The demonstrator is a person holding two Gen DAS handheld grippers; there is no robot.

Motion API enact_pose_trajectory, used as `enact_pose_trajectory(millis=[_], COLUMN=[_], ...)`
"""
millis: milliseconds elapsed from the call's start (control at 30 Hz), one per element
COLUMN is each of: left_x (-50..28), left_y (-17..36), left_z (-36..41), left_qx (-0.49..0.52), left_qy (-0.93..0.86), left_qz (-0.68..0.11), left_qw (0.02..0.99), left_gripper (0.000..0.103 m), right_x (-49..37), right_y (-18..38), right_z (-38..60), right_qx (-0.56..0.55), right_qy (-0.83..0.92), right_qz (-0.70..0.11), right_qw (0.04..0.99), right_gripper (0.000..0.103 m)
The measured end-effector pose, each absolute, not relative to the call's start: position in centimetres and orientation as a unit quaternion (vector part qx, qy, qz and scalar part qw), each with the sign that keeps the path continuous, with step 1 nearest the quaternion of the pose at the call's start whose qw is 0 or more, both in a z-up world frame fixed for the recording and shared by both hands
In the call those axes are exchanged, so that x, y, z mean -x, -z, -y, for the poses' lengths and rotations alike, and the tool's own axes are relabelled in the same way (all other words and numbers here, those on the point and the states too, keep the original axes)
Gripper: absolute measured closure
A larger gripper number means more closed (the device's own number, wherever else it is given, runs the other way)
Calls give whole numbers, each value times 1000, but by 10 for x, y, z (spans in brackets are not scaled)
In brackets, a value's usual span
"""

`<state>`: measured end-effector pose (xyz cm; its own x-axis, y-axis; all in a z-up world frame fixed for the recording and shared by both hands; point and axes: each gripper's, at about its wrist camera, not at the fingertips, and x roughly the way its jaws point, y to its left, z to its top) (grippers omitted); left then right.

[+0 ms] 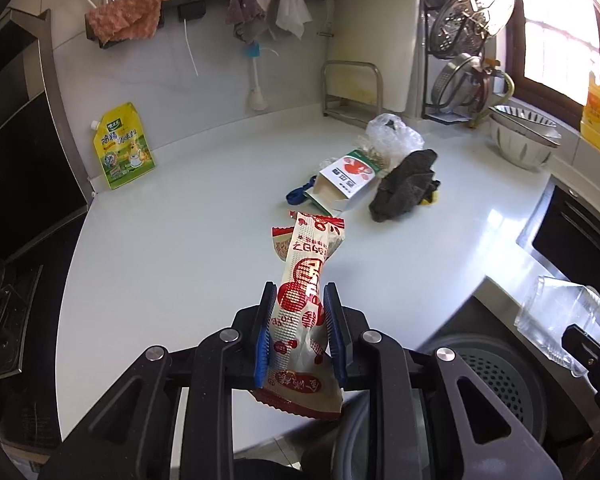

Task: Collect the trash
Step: 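Carry the wrapper and cup in both grippers over the grey basket bin, then open both grippers to drop the wrapper and cup into the bin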

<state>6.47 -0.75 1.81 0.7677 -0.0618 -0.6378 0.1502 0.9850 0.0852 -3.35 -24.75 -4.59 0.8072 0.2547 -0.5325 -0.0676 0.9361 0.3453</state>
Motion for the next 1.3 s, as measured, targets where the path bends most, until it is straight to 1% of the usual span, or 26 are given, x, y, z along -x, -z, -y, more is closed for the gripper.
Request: enact_pose_trajectory(millis=[100, 233, 467, 667, 1300], left_x=[-32, 3, 38, 48, 43], left_y=[-13, 6, 32, 48, 87], left_z=[19, 37, 53, 56, 54], left_qx=[-67, -72, -69, -68, -52], left_qy=[73, 94, 114, 118, 122], left_qz=[-335, -347, -366, -380, -431], left_qw=[937, 931, 921, 915, 893], left_gripper=[79, 79, 79, 79, 78], right_x=[58, 85, 114, 120, 102], right_y=[51, 61, 77, 84, 118], right_z=[250, 250, 242, 231, 213], right_qx=[-157, -151, -127, -116, -98], right_qy=[-78, -70, -66, -72, -80], right_qz=[-305, -320, -342, -350, -400], right_qw=[936, 933, 929, 927, 908], right_gripper=[98, 98, 98, 98, 98])
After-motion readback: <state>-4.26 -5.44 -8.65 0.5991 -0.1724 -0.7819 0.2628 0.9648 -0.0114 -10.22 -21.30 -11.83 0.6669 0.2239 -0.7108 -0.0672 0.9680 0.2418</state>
